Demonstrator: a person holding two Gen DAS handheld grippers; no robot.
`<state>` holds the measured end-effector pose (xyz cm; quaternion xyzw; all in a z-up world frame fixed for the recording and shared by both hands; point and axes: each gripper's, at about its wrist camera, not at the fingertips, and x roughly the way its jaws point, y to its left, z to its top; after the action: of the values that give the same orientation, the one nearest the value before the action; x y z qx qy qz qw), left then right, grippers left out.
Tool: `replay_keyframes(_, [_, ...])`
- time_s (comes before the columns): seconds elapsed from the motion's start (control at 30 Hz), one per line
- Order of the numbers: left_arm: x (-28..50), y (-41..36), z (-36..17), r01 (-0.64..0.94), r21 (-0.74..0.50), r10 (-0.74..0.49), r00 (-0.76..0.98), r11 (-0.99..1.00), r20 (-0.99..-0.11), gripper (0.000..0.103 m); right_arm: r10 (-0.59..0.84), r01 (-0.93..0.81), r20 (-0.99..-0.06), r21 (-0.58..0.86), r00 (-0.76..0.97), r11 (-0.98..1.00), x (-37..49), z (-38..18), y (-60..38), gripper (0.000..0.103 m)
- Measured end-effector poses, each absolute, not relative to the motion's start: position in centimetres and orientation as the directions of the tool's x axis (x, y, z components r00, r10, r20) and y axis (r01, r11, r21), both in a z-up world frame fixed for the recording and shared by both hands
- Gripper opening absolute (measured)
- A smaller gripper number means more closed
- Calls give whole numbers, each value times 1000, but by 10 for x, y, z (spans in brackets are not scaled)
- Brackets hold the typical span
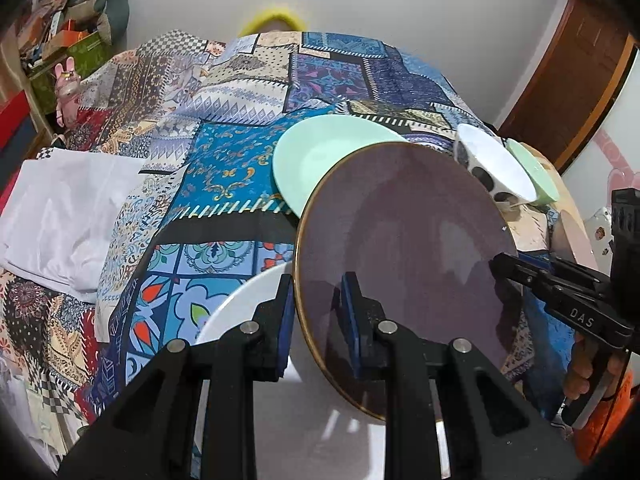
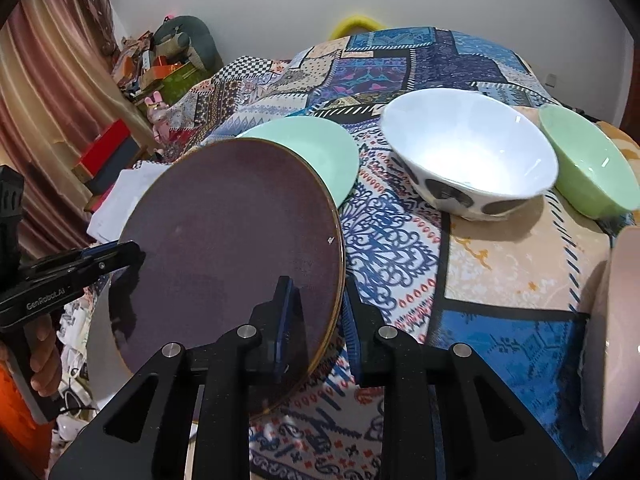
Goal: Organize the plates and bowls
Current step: 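Lift the dark purple plate off the white plate toward the pink bowl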
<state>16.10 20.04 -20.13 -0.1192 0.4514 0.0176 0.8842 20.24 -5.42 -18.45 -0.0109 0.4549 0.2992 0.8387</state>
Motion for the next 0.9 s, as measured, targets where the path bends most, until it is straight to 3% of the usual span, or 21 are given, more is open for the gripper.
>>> replay_keyframes(0.9, [128,96,-167,-43,-183,-122,591,982,-797,22,449,-449,-730,217,514,867,161,-150,-140,22])
